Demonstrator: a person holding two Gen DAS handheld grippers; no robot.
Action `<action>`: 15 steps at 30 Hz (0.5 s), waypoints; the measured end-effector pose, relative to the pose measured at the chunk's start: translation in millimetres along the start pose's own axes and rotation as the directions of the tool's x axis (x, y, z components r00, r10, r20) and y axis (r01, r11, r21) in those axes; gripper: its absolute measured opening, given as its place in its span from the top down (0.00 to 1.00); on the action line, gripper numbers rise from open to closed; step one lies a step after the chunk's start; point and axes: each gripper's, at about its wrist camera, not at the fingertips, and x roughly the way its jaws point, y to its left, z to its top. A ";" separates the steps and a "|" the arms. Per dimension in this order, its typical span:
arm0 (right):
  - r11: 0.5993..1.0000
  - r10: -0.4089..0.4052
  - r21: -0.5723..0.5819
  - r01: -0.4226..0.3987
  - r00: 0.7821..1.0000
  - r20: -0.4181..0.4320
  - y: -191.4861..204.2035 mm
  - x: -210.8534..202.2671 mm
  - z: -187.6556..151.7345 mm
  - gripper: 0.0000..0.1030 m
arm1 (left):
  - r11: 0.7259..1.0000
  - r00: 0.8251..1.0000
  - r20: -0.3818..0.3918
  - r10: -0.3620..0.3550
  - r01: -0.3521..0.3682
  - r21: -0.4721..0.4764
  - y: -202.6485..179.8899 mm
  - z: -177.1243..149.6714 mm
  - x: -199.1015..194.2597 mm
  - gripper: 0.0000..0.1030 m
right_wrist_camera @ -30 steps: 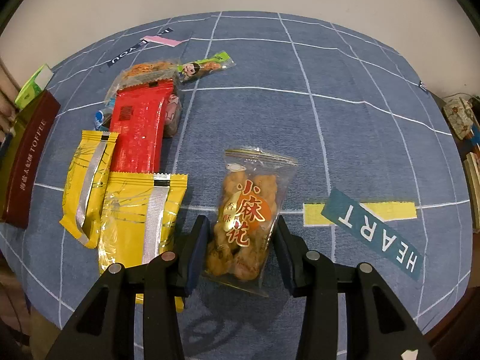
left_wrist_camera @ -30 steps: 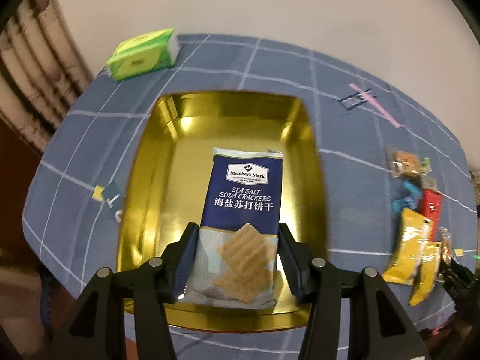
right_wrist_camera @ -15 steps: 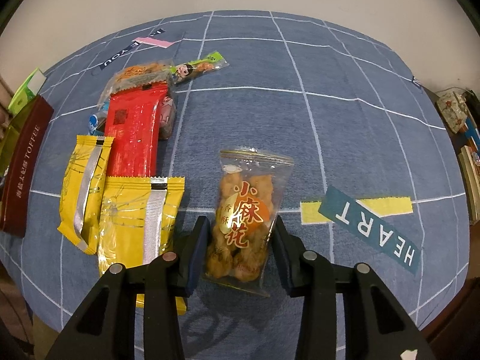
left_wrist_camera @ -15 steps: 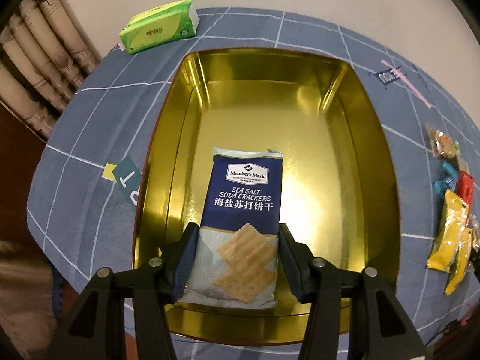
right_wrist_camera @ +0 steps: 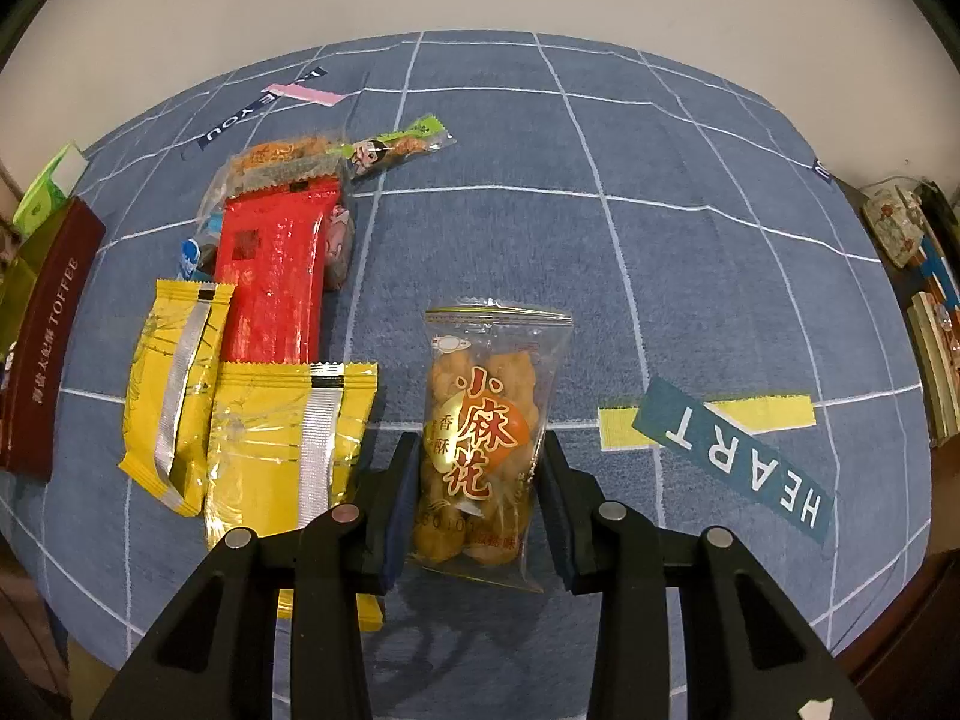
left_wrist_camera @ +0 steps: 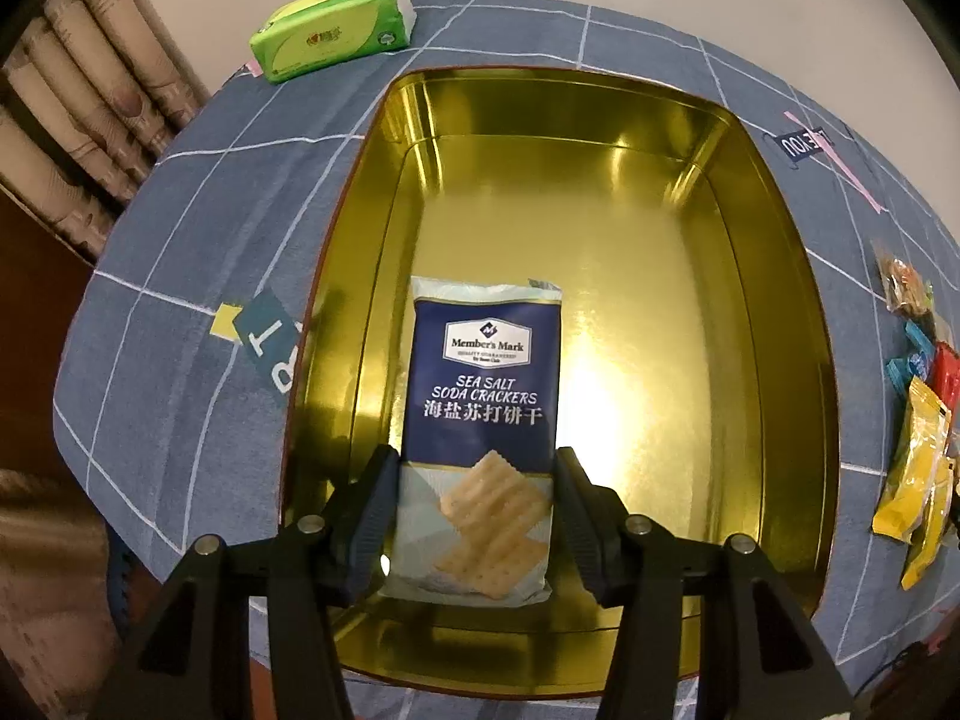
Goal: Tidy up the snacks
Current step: 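Carry the cracker pack with the left tool into the gold tin tray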
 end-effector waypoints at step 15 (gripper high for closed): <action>1.000 0.018 -0.007 -0.018 0.995 0.100 12.9 -43.7 19.3 0.67 | 0.999 0.968 0.247 -0.035 0.032 0.015 6.9 3.2 -64.0 0.43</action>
